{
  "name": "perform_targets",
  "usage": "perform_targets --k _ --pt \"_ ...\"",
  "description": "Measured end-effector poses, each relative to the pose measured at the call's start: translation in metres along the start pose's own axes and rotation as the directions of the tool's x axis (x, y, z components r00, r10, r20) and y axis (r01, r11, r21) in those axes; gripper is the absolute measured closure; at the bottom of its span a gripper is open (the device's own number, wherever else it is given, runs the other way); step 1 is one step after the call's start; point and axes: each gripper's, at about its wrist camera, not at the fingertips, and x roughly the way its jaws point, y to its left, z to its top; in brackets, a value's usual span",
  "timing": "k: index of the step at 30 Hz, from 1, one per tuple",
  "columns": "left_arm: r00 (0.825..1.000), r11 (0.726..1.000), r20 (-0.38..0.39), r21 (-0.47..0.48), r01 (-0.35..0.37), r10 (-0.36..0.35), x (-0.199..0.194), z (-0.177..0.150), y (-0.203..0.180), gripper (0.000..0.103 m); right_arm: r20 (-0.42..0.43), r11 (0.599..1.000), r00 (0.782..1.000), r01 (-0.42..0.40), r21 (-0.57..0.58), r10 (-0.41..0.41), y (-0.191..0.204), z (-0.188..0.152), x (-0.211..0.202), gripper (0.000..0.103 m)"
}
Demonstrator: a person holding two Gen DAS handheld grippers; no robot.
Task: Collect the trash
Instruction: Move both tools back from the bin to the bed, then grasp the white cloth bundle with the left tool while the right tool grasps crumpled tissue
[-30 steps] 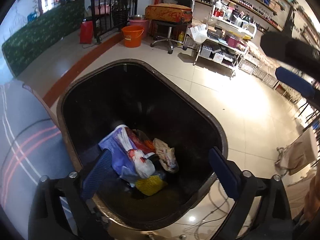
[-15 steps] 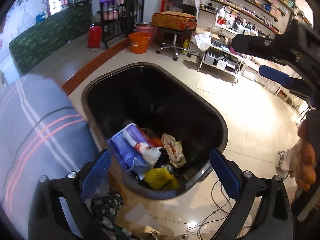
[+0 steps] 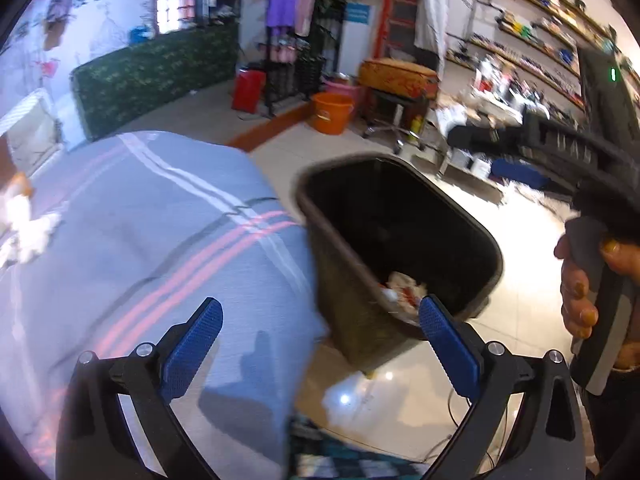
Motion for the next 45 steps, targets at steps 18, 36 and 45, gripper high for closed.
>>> perform_targets --k 18,36,45 --pt "0.919 0.88 -0.034 -0.276 -0.386 0.392 -0.084 -0.042 0.222 0.006 -0.322 0.877 0.895 -0.398 -0.269 0.308 0.206 -0.026 0.105 0.01" --pt "0.889 0.849 -0.141 -0.265 -0.457 0.435 -0.018 0.002 0.422 0.016 -0.597 0.74 0.773 -0.528 -0.417 0.216 0.44 -0.03 0.314 0.02" --pt "0.945 0.922 -0.117 -0.214 -0.323 0.304 0.008 0.01 0.426 0.016 -0.555 0.731 0.814 -0.482 -0.483 0.171 0.439 -0.033 0.333 0.075"
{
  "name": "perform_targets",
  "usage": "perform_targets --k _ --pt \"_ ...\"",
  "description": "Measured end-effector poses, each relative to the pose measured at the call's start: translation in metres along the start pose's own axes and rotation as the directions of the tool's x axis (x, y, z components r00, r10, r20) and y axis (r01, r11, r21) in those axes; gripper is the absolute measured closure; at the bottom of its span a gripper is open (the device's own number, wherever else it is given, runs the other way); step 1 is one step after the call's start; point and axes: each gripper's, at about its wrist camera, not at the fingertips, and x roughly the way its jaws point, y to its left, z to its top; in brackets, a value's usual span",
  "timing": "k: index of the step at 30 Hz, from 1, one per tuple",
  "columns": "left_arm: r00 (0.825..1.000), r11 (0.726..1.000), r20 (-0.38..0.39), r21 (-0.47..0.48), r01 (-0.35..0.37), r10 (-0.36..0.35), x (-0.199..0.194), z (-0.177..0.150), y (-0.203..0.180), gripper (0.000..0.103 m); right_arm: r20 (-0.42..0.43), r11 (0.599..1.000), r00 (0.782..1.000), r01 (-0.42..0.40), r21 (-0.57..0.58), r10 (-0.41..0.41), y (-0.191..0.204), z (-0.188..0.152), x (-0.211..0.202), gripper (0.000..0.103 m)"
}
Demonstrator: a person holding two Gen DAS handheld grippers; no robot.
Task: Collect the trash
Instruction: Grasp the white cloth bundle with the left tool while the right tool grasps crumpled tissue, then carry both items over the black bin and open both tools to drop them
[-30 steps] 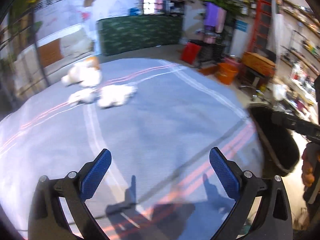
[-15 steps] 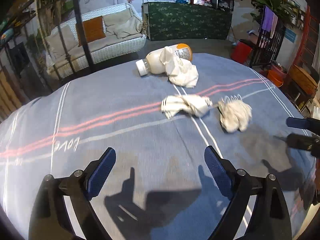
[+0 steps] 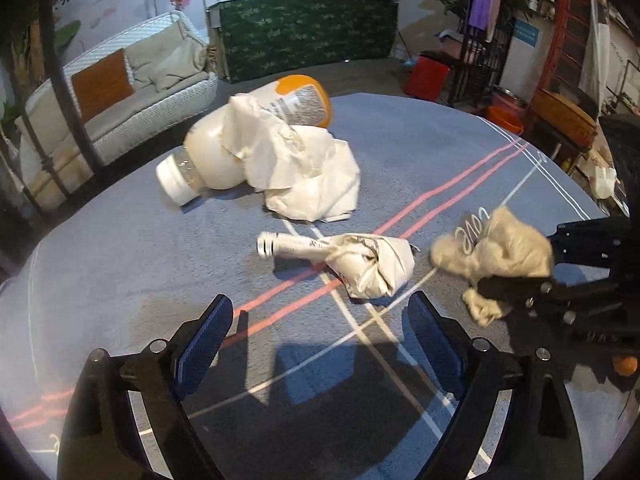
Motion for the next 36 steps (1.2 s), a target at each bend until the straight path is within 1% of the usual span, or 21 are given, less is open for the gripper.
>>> perform_targets --k 3,5,6,7,10,11,12,14,15,16,18,21,24,26,29,31,33,36 --pt "1.0 1.0 0.007 0.015 -0.012 0.012 0.002 0.002 -0.003 0.016 0.014 1.0 1.0 -0.002 0.02 0.002 -0.006 -0.004 -0.009 0.076" --pt "0.999 1.0 0.028 -0.008 0.028 -0.027 -0.002 0.004 -0.004 0.016 0.016 0.999 1.0 -0.011 0.032 0.011 -0.008 -0.011 -0.019 0.076" --pt "0.998 0.998 0.03 -0.032 0.06 -0.059 -0.002 0.006 -0.005 0.015 0.019 0.999 1.0 -0.017 0.037 0.016 -0.007 -0.014 -0.024 0.076" --pt "0.997 0.996 0.022 -0.05 0.075 -0.074 0.001 0.008 -0.007 0.015 0.025 0.999 1.0 -0.02 0.038 0.019 -0.006 -0.016 -0.027 0.076" --pt "0.999 0.996 0.017 -0.084 0.04 -0.038 0.009 0.017 -0.017 0.015 0.044 0.999 0.999 -0.023 0.04 0.021 -0.002 -0.025 -0.038 0.076" --pt "1.0 0.995 0.009 -0.093 0.03 -0.029 0.012 0.02 -0.019 0.018 0.046 0.999 0.999 -0.023 0.044 0.021 -0.002 -0.029 -0.041 0.076" --pt "1.0 0.994 -0.003 -0.108 0.004 -0.005 0.017 0.023 -0.022 0.033 0.046 0.999 0.999 -0.022 0.049 0.019 -0.003 -0.031 -0.043 0.076" --pt "0.997 0.987 -0.056 -0.145 -0.067 0.059 0.029 0.027 -0.025 0.058 0.058 0.998 0.998 -0.015 0.056 0.012 -0.003 -0.041 -0.053 0.076" --pt "0.996 0.982 -0.066 -0.173 -0.073 0.063 0.032 0.026 -0.024 0.059 0.068 0.998 0.998 -0.014 0.059 0.01 -0.003 -0.045 -0.058 0.076" --pt "0.996 0.978 -0.054 -0.195 -0.077 0.068 0.032 0.026 -0.024 0.06 0.086 0.998 0.996 -0.01 0.066 0.005 -0.004 -0.051 -0.067 0.076" --pt "0.995 0.977 -0.042 -0.192 -0.092 0.086 0.029 0.024 -0.026 0.066 0.111 0.997 0.994 0.001 0.073 -0.009 -0.005 -0.063 -0.081 0.076" --pt "0.994 0.979 -0.011 -0.169 -0.113 0.113 0.018 0.015 -0.032 0.068 0.177 0.996 0.984 0.014 0.083 -0.028 -0.009 -0.092 -0.112 0.076" --pt "0.994 0.981 0.02 -0.164 -0.107 0.112 -0.002 0.001 -0.038 0.069 0.237 0.993 0.97 0.023 0.117 -0.05 -0.015 -0.126 -0.145 0.076" --pt "0.992 0.982 0.043 -0.15 -0.111 0.119 -0.014 -0.007 -0.047 0.068 0.261 0.988 0.962 0.039 0.146 -0.077 -0.019 -0.15 -0.164 0.076" --pt "0.994 0.987 0.071 -0.146 -0.069 0.08 -0.038 -0.017 -0.069 0.068 0.289 0.979 0.95 0.063 0.195 -0.118 -0.027 -0.184 -0.191 0.076" --pt "0.993 0.991 0.1 -0.126 -0.053 0.065 -0.052 -0.019 -0.089 0.069 0.303 0.971 0.943 0.068 0.228 -0.137 -0.033 -0.207 -0.211 0.076" --pt "0.99 0.994 0.13 -0.102 -0.032 0.045 -0.067 -0.02 -0.114 0.068 0.323 0.965 0.931 0.092 0.247 -0.172 -0.037 -0.227 -0.233 0.076" --pt "0.986 0.998 0.165 -0.06 0.027 -0.017 -0.085 -0.023 -0.161 0.068 0.357 0.953 0.906 0.133 0.272 -0.228 -0.045 -0.26 -0.269 0.076"
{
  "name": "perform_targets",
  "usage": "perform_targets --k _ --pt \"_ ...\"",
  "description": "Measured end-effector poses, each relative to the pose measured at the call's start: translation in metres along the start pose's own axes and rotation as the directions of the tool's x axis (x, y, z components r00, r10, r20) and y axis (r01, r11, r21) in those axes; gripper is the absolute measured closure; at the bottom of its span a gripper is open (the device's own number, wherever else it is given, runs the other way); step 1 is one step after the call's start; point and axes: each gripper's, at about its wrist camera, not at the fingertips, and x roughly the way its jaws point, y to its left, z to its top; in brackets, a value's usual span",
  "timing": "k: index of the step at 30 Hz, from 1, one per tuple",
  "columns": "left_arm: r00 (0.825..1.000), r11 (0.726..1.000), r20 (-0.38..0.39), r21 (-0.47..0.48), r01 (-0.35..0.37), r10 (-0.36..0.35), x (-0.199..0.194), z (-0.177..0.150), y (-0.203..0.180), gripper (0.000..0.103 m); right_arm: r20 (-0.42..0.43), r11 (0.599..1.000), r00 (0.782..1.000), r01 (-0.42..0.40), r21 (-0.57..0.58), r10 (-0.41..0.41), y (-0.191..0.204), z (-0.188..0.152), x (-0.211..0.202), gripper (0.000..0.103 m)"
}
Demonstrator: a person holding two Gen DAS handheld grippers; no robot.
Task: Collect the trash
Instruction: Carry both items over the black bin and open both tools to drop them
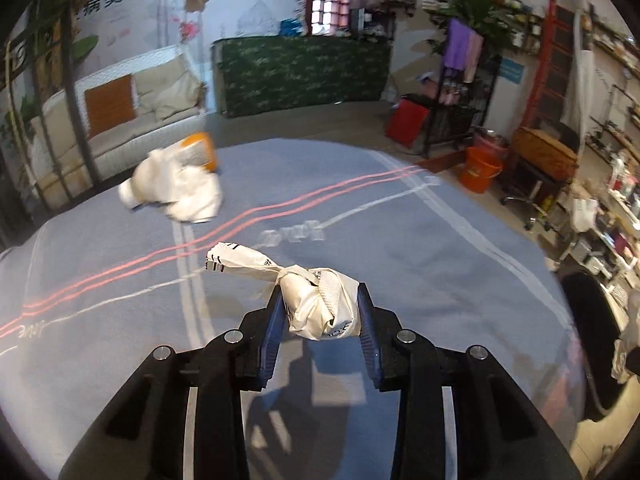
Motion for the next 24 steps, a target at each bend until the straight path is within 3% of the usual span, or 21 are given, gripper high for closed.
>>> perform_targets --k 5,8,14,19,24 --pt "0.991 0.986 0.032 0.11 0.126 -0.13 -0.022 -0.008 -0.093 0.068 0.056 0.994 0.993 0.098 0.043 -0.1 -0.046 -0.029 -0.07 0.076" --pt "0.968 0.956 0.007 0.162 0.246 -0.25 -0.027 -0.009 -0.155 0.068 0.079 0.981 0.98 0.174 0.083 -0.18 -0.076 -0.048 -0.108 0.076" --pt "0.911 0.876 -0.038 0.263 0.405 -0.41 -0.024 -0.011 -0.247 0.068 0.066 0.938 0.953 0.276 0.212 -0.295 -0.135 -0.087 -0.154 0.076" --pt "0.877 0.829 -0.077 0.297 0.474 -0.474 -0.014 -0.016 -0.296 0.068 0.022 0.904 0.938 0.325 0.278 -0.345 -0.172 -0.108 -0.162 0.076" --pt "0.867 0.814 -0.106 0.307 0.494 -0.487 -0.007 -0.023 -0.326 0.068 -0.036 0.887 0.939 0.336 0.316 -0.342 -0.204 -0.116 -0.142 0.076"
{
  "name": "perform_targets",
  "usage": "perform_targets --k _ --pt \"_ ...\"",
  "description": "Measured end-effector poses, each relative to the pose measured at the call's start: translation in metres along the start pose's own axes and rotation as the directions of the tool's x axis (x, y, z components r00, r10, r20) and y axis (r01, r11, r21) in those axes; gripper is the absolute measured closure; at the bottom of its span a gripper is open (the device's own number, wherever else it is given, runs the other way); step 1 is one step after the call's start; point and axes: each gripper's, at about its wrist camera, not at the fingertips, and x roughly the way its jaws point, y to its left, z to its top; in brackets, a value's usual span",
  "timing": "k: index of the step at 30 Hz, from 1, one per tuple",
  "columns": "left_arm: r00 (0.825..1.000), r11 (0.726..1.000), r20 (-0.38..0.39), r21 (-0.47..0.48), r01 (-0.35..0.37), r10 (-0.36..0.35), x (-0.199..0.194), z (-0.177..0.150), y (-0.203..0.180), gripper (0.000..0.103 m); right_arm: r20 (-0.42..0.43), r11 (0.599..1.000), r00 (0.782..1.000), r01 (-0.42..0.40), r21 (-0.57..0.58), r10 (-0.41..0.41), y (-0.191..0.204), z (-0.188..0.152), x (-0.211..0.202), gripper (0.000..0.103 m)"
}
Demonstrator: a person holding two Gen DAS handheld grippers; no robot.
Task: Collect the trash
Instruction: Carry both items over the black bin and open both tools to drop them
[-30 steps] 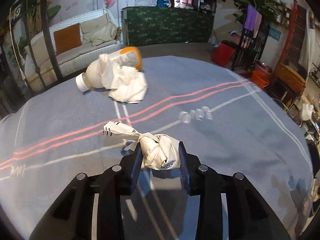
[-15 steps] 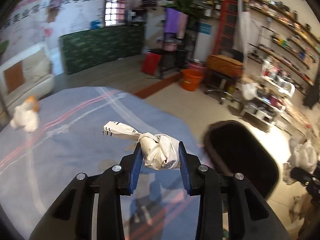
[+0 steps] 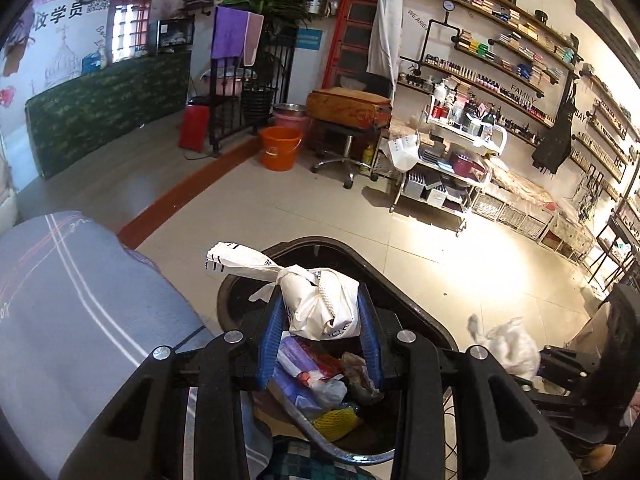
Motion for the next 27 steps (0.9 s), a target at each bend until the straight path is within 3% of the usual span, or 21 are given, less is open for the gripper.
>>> perform_targets --k 11,14,15,16,17,20,27 --pt "0.997 1.0 -0.077 0.002 0.019 -0.019 0.024 -0.008 -0.014 0.068 -0.182 1.0 0.983 0.012 0.015 -0.009 -0.017 -0.01 0.09 0.073" --pt "0.995 1.0 -0.098 -0.006 0.022 -0.022 0.03 -0.011 -0.013 0.068 -0.207 1.0 0.978 0.001 0.008 0.001 -0.014 -0.014 0.112 0.055" --pt "0.994 1.0 -0.104 -0.005 0.019 -0.019 0.032 -0.012 -0.013 0.068 -0.202 1.0 0.979 -0.002 -0.007 0.001 -0.011 -0.014 0.114 0.041" --pt "0.994 1.0 -0.11 -0.006 0.018 -0.018 0.035 -0.013 -0.012 0.068 -0.191 1.0 0.981 0.007 -0.026 -0.012 -0.006 -0.014 0.114 0.029" --pt "0.993 1.0 -0.115 -0.008 0.017 -0.018 0.037 -0.013 -0.014 0.068 -0.177 0.999 0.984 0.018 -0.04 -0.025 -0.002 -0.013 0.112 0.027" --pt "0.991 1.0 -0.131 -0.012 0.016 -0.017 0.043 -0.015 -0.012 0.068 -0.145 0.998 0.989 0.017 -0.062 -0.026 0.005 -0.013 0.098 0.027" --pt "0.987 0.999 -0.159 -0.01 0.032 -0.033 0.057 -0.013 -0.012 0.068 -0.056 0.997 0.996 -0.073 0.015 0.074 0.003 -0.008 0.043 0.027"
